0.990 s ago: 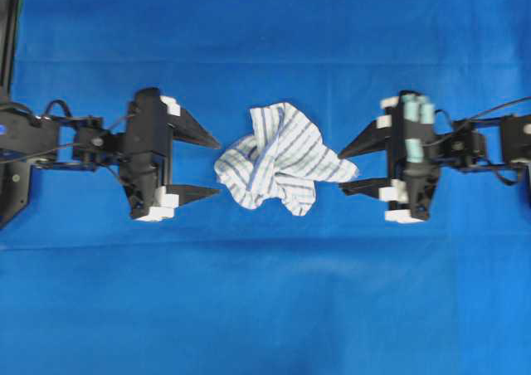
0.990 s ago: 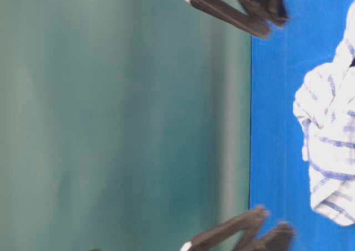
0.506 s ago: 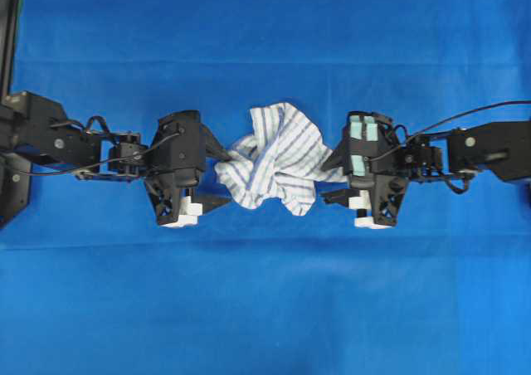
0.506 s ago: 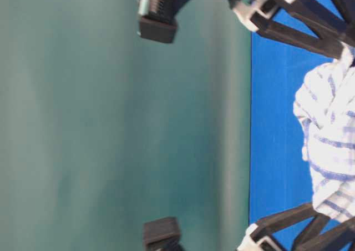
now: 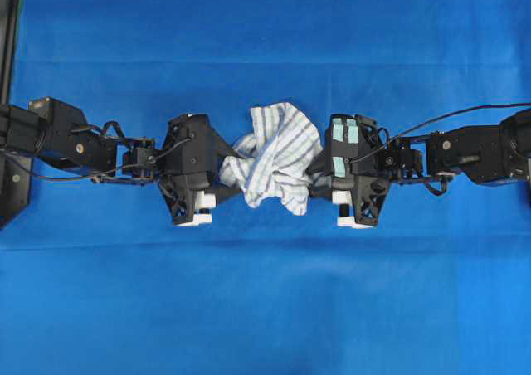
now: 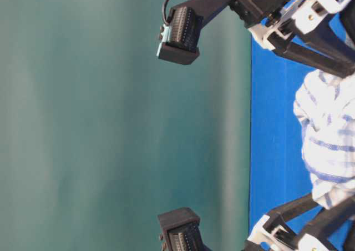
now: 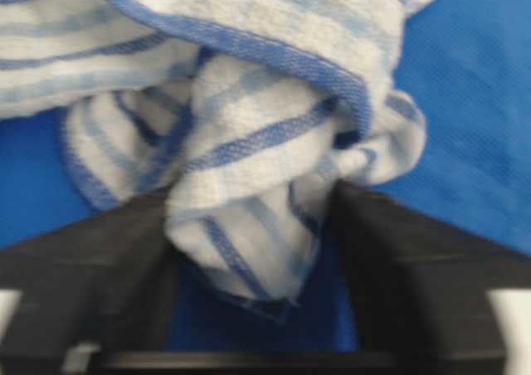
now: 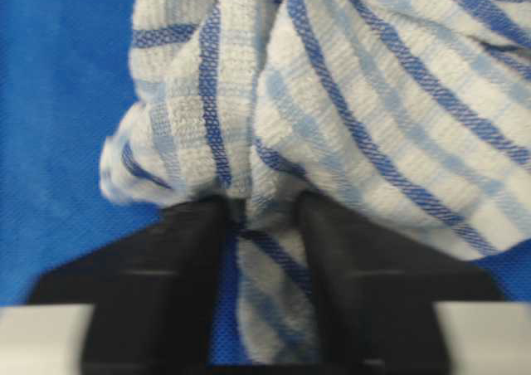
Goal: Lift the towel with both arms.
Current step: 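Move both grippers inward and pinch opposite sides of the striped towel, then lift the towel with both grippers and pull it apart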
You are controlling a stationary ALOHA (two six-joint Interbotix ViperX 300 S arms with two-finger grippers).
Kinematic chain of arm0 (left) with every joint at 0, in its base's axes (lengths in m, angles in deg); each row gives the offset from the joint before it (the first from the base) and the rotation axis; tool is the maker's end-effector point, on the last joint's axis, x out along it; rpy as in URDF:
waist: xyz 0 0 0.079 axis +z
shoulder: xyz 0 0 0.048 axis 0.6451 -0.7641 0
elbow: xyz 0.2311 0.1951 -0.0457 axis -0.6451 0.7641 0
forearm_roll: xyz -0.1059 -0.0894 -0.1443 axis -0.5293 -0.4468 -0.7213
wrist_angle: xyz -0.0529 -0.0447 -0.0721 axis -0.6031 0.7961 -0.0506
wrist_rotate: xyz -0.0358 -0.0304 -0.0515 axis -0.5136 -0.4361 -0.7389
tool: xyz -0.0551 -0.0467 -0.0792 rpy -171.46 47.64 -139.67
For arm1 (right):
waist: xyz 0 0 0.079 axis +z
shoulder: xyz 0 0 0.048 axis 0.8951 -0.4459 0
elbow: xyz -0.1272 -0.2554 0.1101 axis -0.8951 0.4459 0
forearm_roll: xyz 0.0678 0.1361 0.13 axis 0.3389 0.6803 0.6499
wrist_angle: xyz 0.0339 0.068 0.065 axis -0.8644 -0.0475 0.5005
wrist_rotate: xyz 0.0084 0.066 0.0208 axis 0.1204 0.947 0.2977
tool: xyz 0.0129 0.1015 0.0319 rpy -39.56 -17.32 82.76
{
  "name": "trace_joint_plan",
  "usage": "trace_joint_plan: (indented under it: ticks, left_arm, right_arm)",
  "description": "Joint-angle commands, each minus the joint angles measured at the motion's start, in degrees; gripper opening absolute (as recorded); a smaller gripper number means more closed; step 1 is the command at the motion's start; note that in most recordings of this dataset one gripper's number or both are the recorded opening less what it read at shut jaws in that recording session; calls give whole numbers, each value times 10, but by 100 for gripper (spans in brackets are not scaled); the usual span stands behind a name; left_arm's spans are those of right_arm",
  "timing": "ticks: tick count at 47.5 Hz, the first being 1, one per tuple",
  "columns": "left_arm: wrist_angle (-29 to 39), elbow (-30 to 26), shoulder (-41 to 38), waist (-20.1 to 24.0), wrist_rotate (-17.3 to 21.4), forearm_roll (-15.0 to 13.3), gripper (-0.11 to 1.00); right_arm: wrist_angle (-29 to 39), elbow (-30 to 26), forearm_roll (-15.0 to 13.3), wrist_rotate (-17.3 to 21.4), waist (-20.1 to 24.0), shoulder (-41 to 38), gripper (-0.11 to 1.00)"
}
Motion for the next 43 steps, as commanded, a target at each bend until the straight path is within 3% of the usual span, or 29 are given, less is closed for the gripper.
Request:
trace_joint_plan:
  ticks: [1,5,9,17,31,43]
  left_arm:
    - [13,-7,5,-3,0,-1,41]
    - [23,-7,8,-2,1,-1,18]
    - [26,-8,14,-2,-1,-1,4]
    - [50,-17,61,-4,-3,-1,5]
    - [187,-49,215,-5,-3,-2,5]
    - [250,-76,308,0,6,-2,5]
  right_arm:
    - [-1,-4,2,0,-2,7,33]
    - [0,-1,2,0,-2,11,8]
    - [1,4,2,0,-2,18,5]
    - [18,0,2,1,-2,56,5]
    - [97,-20,2,0,-2,185,5]
    - [179,-67,-2,-4,-6,283,5]
